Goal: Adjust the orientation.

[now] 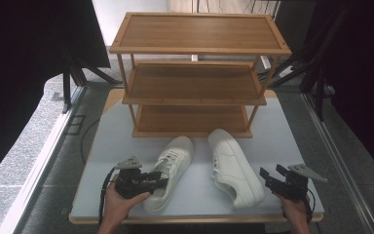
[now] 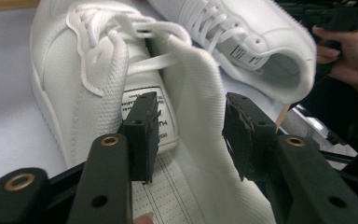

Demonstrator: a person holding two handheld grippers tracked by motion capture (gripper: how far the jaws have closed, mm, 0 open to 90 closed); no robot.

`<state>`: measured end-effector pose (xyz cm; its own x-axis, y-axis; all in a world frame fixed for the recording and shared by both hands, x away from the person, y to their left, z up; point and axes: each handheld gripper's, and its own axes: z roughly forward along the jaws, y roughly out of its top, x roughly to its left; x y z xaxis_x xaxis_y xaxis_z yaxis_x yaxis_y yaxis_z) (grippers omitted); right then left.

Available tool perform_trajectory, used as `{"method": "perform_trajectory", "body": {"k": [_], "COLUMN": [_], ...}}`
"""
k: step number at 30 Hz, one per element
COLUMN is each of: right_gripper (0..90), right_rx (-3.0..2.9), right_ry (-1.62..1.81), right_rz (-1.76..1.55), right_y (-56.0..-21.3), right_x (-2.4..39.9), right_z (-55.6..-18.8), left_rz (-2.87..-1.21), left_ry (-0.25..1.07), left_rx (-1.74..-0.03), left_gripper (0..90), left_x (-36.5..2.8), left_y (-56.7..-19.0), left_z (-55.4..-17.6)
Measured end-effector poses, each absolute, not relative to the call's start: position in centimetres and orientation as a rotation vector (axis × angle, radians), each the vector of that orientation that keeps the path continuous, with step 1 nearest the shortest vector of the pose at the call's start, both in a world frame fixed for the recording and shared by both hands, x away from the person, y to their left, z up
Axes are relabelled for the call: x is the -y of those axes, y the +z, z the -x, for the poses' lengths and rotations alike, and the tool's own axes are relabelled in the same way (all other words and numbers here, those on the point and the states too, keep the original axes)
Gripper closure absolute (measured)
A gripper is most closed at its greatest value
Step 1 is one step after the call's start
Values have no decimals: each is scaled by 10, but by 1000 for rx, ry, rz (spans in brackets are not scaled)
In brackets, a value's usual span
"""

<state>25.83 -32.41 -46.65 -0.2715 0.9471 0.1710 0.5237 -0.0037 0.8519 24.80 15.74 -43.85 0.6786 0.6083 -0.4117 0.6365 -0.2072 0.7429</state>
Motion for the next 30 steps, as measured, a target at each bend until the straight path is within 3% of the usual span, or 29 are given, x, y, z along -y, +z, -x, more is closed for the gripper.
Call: {"method": "perform_trajectory", "body": {"k": [9, 30], "right_gripper": [294, 295], "right_rx": [-1833, -1809], "right_ry": [1209, 1303], "right_rz": [-1502, -1363], "right_y": [-467, -433], "right_x": [320, 307], "right_z": [-261, -243], "left_rz": [-1789, -1725], "left_ry": [-21, 102], "left_rx": [-966, -1014], "left_gripper": [468, 457], "left_x": [-175, -183], "left_y": [-430, -424], "left_z": [-242, -238]}}
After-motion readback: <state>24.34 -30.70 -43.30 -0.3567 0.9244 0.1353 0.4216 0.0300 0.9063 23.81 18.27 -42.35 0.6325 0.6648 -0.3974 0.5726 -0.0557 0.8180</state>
